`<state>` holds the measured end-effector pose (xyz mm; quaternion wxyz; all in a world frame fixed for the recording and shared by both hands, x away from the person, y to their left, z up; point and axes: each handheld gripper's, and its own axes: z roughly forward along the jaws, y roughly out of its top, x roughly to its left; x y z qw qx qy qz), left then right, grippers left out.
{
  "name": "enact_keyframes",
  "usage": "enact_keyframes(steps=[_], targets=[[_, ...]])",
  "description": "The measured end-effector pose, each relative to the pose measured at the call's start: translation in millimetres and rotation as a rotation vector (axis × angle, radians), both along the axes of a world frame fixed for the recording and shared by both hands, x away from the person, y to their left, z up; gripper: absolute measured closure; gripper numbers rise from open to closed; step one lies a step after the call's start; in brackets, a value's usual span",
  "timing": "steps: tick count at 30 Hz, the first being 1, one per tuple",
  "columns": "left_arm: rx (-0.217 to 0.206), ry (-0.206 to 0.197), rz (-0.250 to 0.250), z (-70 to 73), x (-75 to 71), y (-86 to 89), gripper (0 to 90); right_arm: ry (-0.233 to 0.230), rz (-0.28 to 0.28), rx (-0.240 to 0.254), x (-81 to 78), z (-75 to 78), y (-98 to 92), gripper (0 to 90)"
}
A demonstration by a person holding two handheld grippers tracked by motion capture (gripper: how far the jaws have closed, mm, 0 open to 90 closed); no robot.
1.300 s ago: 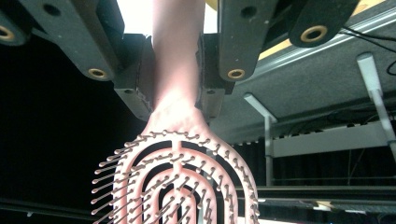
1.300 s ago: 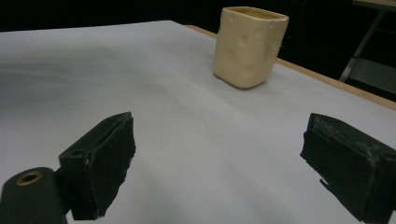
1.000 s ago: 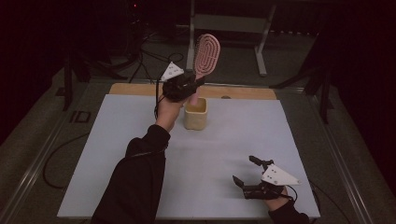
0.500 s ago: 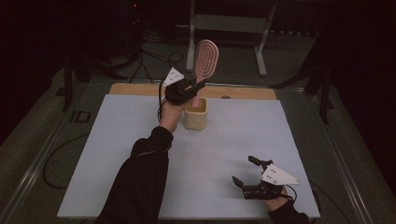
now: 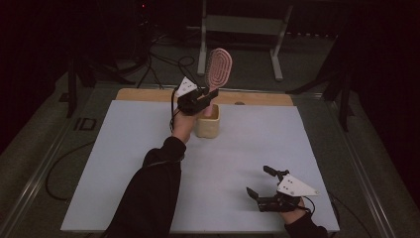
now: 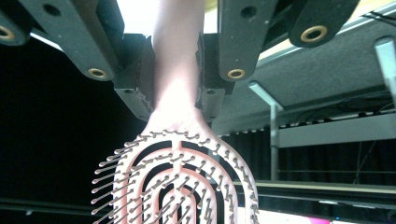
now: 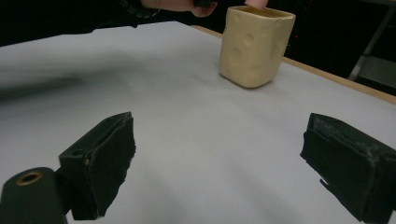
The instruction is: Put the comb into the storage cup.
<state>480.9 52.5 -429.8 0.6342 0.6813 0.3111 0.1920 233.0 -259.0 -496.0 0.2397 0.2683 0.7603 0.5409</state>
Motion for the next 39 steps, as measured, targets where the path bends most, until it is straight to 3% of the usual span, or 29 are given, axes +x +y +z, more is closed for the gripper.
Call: enact_keyframes(steps=[6, 15, 24, 39], targets=[[0.006, -0.007, 0.012, -7.9, -0.3, 3.2, 69.9, -0.002, 0.005, -0.006, -0.1, -0.1, 0.8, 9.3], [0.057, -0.02, 0.019, -18.7, -3.2, 5.8, 69.8, 0.006, 0.007, -0.005, -0.5, -0.3, 1.1, 9.3], [0.098, 0.025, 0.001, -24.8, -6.2, 3.4, 69.7, 0.005, 0.01, -0.004, -0.4, -0.4, 1.0, 9.3], [0.169, 0.061, -0.004, -28.1, -6.5, 3.8, 69.0, 0.005, 0.008, -0.006, -0.6, -0.4, 0.6, 9.2]])
